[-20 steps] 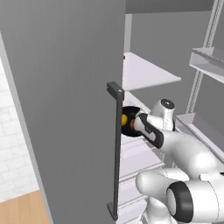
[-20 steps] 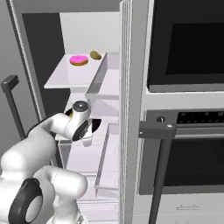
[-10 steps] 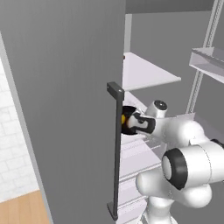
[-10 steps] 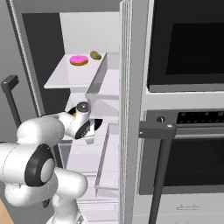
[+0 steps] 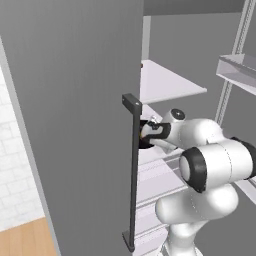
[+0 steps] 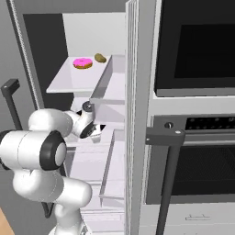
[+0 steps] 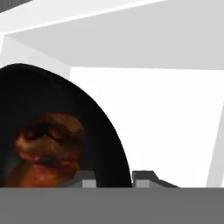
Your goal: Pick the chicken drumstick and lemon from their plates and place them in the bowl. Then put the bowl in the fridge.
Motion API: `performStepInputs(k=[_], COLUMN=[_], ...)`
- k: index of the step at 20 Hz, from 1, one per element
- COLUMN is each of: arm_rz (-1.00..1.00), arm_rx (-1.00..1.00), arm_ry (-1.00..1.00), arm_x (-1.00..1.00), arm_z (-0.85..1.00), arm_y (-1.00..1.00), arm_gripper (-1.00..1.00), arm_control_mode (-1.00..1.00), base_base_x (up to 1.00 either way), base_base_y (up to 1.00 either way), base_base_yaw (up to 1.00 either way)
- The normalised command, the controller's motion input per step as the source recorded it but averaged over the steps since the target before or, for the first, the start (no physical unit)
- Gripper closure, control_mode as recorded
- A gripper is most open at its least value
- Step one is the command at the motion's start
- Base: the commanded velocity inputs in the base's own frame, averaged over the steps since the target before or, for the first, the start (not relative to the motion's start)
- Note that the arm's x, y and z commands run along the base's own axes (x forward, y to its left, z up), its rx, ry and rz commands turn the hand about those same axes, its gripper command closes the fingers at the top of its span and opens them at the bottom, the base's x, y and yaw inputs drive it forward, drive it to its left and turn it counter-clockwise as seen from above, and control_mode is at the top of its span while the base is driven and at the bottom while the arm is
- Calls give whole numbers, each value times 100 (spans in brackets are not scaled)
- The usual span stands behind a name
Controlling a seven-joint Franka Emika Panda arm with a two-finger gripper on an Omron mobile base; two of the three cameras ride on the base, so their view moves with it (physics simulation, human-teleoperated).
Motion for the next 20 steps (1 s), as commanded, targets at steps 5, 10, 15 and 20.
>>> performStepInputs(k=[5,10,15,20], arm_rz=[0,-4,-1,0], arm_rx=[0,0,-1,-1], arm_ry=[-26,-9,0,6], arm_x=[-7,-59,-99,-100], arm_z=[5,30,96,100], arm_y=[1,2,0,0], arm_gripper=[-100,-100,-100,-100], arm_control_mode=[-100,-100,-100,-100], base_base_x=[0,0,0,0], base_base_y=[0,0,0,0], base_base_yaw=[0,0,0,0])
